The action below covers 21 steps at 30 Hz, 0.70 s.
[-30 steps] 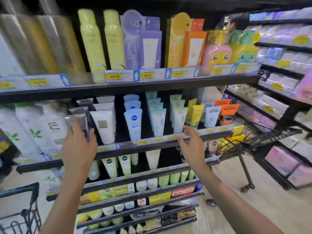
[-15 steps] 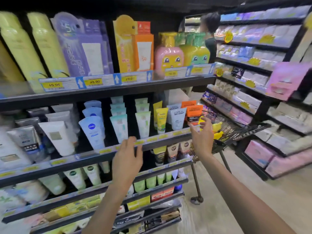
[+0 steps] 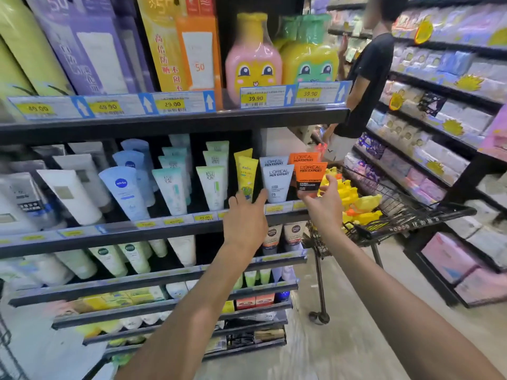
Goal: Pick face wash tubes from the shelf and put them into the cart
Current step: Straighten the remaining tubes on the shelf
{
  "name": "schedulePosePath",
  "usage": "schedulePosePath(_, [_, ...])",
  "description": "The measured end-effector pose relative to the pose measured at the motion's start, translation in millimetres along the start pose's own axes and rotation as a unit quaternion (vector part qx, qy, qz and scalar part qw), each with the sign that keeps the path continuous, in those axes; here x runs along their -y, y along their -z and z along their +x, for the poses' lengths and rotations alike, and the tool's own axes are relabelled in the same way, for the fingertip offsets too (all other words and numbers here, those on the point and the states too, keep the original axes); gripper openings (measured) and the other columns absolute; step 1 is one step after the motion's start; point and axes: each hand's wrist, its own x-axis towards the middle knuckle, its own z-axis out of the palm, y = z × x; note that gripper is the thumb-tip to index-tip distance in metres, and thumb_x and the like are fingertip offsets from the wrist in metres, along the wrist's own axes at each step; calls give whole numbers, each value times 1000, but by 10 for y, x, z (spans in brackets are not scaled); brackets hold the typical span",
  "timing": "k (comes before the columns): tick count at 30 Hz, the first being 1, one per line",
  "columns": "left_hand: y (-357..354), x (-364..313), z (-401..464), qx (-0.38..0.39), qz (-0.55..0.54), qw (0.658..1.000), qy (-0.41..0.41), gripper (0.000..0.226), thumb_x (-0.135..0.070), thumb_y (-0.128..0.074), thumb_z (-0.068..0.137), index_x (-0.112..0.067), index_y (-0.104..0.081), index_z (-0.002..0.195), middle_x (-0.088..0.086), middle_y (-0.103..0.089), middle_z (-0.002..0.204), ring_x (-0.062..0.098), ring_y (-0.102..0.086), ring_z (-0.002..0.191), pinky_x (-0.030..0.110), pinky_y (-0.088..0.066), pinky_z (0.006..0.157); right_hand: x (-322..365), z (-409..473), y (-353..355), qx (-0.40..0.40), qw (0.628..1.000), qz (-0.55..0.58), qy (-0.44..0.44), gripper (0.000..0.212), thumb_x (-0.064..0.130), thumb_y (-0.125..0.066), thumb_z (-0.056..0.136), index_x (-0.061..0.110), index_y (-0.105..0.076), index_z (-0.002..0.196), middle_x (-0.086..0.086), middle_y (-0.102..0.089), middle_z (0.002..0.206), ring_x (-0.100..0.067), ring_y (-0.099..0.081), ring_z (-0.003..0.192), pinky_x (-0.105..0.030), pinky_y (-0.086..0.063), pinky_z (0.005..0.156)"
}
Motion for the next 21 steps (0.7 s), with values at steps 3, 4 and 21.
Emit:
schedulePosePath(3, [-74, -28, 10, 10, 2, 1000, 26, 64, -21, -50, 100, -36, -26, 157, 22, -43, 135, 38, -46, 117, 38, -40, 65, -67, 32, -31, 9, 1000, 7, 2, 69, 38, -83, 82, 30, -44, 140, 17, -67, 103, -7, -64, 94, -38, -51, 81])
schedulePosePath(4, [-96, -32, 18, 14, 0, 999, 34, 64, -22, -50, 100, -36, -25, 158, 23, -41, 137, 38, -45, 119, 37, -40, 66, -92, 38, -43, 12, 1000, 6, 4, 67, 39, -82, 83, 30, -46, 139, 20, -67, 98, -9, -65, 95, -37, -51, 80])
schedulePosePath(21, [-114, -65, 73, 17, -57, 994, 91, 56, -25, -52, 98, -22, -38, 152, 15, -47, 125, 33, -48, 117, 38, -43, 70, -116, 32, -13, 47, 998, 18, 23, 55, 37, -78, 90, 24, -53, 138, 17, -65, 105, -10, -64, 100, -39, -54, 88])
